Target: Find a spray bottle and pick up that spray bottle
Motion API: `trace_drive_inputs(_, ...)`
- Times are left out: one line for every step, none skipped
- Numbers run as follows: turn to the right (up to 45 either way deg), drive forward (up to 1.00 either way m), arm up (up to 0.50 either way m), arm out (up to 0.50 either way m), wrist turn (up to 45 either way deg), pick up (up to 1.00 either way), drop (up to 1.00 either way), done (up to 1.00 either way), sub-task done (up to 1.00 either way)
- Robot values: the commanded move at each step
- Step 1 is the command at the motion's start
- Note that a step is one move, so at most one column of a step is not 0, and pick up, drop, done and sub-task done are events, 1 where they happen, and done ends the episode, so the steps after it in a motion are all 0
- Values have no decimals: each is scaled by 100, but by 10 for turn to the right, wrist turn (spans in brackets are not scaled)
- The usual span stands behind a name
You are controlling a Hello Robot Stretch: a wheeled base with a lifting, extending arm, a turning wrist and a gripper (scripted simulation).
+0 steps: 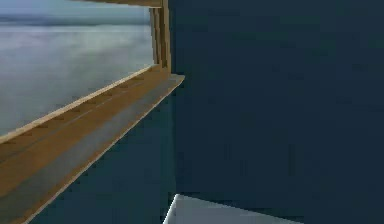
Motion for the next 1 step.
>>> trace_drive_inputs(330, 0, 0, 0, 0, 0, 0, 0, 0)
